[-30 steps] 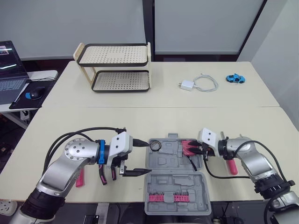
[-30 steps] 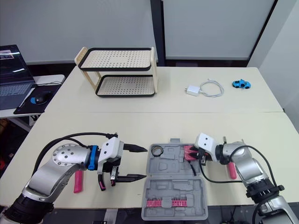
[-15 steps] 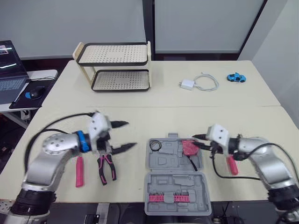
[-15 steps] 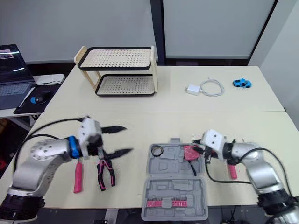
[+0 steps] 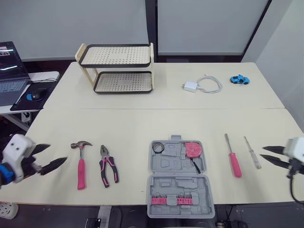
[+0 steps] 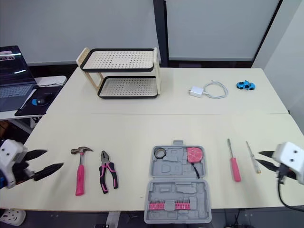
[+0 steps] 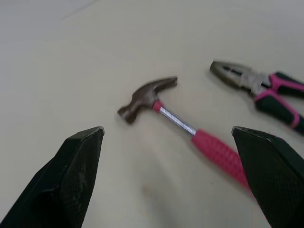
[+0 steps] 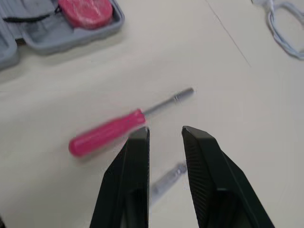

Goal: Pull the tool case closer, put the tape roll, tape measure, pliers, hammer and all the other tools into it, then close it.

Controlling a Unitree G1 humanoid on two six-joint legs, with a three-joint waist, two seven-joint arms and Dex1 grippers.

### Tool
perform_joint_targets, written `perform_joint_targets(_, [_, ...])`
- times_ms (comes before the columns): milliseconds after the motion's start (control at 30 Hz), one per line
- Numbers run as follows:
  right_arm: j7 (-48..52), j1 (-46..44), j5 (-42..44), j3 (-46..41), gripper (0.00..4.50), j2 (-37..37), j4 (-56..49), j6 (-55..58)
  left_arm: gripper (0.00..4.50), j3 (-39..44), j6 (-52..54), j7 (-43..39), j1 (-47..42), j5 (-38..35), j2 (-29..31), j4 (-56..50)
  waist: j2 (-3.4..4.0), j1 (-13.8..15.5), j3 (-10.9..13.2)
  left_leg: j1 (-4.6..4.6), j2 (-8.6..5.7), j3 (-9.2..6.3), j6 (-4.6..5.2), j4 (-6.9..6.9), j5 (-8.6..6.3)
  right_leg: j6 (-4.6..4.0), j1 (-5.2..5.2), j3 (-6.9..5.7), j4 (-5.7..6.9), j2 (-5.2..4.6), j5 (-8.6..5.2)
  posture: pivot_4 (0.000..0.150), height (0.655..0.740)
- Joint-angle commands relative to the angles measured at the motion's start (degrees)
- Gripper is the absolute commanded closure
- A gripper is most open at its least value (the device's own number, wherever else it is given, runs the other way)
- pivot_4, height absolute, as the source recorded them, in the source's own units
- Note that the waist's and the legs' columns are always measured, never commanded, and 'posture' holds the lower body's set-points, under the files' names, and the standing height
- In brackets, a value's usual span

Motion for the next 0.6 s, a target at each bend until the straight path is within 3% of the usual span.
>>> perform_joint_targets(33, [5.46,1.39,1.66,-5.2,2.07,-3.32,3.78,-1.77,0.0,2.24,-3.87,-6.39,1.82,0.65,4.09,3.89,-0.02,-0.02,0.01,0.0,0.0,0.02,0.0,-0.01,0.0,0.0,0.0,0.0,0.0,0.0,0.0,0.15,0.74])
perform_joint_targets(200, [9.11,2.17,2.79,-7.05,0.25,-5.21,5.7,-1.38,0.0,1.89,-5.77,-9.89,2.33,1.03,6.18,6.71,0.0,-0.02,0.02,-0.04,0.01,0.01,0.0,-0.02,-0.01,0.0,0.0,-0.01,-0.04,-0.02,0.0,0.15,0.74])
perform_joint_targets(233, [9.62,2.22,2.9,-7.28,0.05,-5.62,5.34,-0.79,0.0,1.78,-5.35,-9.72,2.01,0.96,6.15,6.37,0.02,-0.02,0.04,-0.04,0.02,0.01,0.01,-0.02,-0.01,0.0,0.0,0.0,-0.04,-0.02,0.0,0.15,0.74])
perform_joint_targets(600, [11.87,1.29,1.26,-5.77,0.05,-8.86,6.95,-2.09,0.0,5.23,11.54,-3.49,6.11,-1.63,4.1,-14.27,-0.03,0.0,0.11,-0.06,0.07,0.05,0.01,-0.02,-0.01,0.0,-0.01,0.02,-0.04,-0.01,0.0,0.15,0.74])
